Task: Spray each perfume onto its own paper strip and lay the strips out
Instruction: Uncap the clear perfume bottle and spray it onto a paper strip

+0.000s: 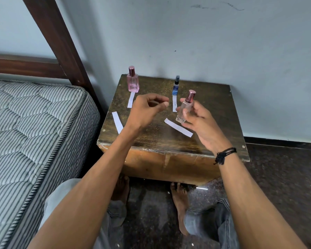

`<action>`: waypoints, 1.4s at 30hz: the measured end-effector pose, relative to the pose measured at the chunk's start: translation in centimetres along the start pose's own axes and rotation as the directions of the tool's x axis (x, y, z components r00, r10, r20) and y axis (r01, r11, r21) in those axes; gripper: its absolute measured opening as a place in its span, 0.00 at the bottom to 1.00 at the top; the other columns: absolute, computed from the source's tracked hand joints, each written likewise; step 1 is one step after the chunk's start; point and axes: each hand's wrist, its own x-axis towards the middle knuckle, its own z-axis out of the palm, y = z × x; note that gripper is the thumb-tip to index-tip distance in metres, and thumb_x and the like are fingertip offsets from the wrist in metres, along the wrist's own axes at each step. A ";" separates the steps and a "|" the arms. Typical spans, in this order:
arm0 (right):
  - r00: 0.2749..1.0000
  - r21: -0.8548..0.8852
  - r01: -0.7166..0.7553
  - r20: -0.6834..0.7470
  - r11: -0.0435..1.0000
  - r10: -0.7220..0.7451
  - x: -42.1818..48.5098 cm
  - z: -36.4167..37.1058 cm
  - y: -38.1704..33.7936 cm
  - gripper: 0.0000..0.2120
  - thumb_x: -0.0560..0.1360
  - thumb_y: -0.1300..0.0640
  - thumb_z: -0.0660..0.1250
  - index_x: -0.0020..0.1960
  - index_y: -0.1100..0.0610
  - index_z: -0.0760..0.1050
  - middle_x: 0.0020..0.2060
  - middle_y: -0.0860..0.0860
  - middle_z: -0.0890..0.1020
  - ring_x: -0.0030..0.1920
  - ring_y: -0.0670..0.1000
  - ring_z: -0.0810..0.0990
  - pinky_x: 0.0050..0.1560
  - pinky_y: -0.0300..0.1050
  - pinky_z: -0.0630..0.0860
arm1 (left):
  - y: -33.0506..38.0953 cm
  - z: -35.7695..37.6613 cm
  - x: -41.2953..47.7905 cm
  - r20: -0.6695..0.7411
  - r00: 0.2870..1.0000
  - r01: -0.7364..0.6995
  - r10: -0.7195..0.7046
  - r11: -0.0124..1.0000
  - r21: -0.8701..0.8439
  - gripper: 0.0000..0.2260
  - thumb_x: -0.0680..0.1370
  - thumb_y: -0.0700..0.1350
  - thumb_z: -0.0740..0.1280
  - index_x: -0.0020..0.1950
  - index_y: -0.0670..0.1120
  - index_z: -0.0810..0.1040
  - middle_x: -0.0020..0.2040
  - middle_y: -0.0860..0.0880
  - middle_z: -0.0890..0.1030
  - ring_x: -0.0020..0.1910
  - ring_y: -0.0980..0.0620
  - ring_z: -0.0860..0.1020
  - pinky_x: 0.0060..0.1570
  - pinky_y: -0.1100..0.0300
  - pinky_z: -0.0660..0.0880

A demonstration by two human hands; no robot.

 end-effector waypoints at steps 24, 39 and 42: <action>0.948 -0.245 -0.006 0.309 0.969 0.084 1.0 0.1 0.4 0.17 0.84 0.61 0.62 0.72 0.53 0.71 0.60 0.56 0.83 0.60 0.58 0.82 0.59 0.56 0.77 | 0.8 0.1 0.0 -0.003 0.990 -0.141 0.144 0.962 -0.233 0.12 0.76 0.37 0.74 0.59 0.40 0.83 0.53 0.42 0.85 0.46 0.54 0.81 0.52 0.57 0.80; 0.965 -0.212 0.007 0.257 0.977 0.049 1.2 -0.3 0.4 0.16 0.85 0.59 0.61 0.72 0.51 0.71 0.55 0.52 0.86 0.57 0.54 0.84 0.56 0.48 0.79 | -1.5 -1.7 1.3 -0.317 0.945 0.160 -0.076 0.956 0.247 0.08 0.74 0.45 0.75 0.50 0.55 0.84 0.43 0.56 0.85 0.42 0.58 0.82 0.55 0.50 0.80; 0.970 -0.167 0.017 0.242 0.986 0.024 1.2 -0.3 0.4 0.15 0.85 0.61 0.61 0.70 0.51 0.72 0.54 0.51 0.86 0.57 0.54 0.84 0.57 0.47 0.79 | -1.4 -1.7 1.1 -0.276 0.953 0.216 -0.128 0.923 0.318 0.09 0.74 0.44 0.75 0.52 0.54 0.84 0.45 0.57 0.85 0.47 0.55 0.83 0.57 0.50 0.79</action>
